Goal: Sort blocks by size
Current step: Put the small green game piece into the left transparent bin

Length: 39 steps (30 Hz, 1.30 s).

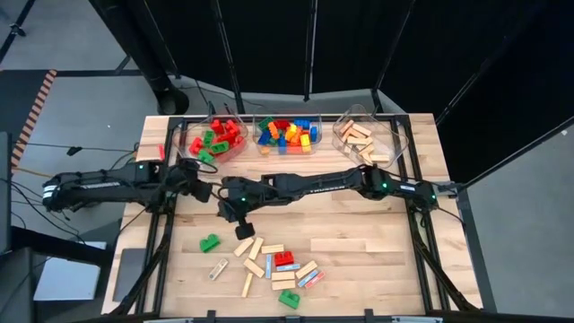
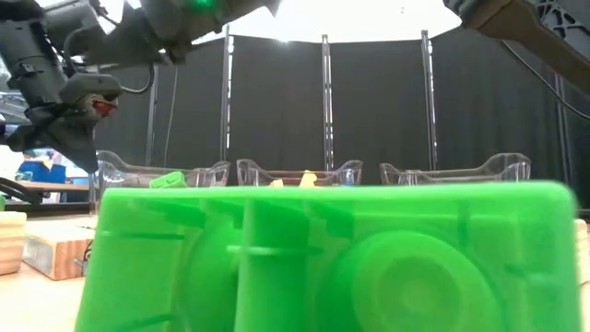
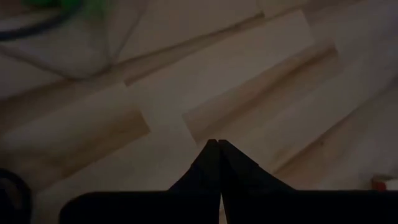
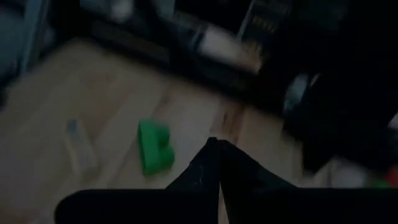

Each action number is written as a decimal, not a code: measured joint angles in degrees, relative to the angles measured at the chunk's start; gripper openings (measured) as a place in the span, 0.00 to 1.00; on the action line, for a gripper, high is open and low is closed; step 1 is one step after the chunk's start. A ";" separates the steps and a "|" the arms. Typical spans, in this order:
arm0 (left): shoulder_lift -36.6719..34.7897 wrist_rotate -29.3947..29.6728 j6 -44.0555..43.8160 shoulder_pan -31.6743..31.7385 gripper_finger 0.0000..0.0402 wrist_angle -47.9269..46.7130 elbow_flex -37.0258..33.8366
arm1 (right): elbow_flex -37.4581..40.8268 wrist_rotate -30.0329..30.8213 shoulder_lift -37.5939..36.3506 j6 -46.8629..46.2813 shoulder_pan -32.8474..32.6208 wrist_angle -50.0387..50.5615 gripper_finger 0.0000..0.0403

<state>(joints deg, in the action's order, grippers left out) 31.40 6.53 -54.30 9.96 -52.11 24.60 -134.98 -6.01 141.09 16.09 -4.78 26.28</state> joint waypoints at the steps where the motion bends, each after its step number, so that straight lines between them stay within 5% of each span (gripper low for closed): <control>1: 0.32 -0.40 -0.02 0.00 0.00 0.16 0.02 | 0.00 -0.02 0.23 -0.78 0.00 -2.62 0.04; 12: 0.26 -0.64 -0.40 0.01 0.00 -0.30 0.04 | -0.20 -7.67 6.57 -9.68 -1.05 -20.09 0.01; 26: 0.24 5.18 -1.66 0.15 0.00 -2.48 0.09 | 0.09 -14.08 12.90 -22.98 -1.50 -28.23 0.08; 39: 0.24 6.49 -1.52 0.15 0.00 -2.93 0.09 | -0.02 -12.60 12.62 -22.36 -1.25 -23.24 0.60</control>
<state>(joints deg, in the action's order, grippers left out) 31.64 13.02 -55.82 10.11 -55.04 24.69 -135.00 -18.60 153.71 -6.28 -6.02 3.04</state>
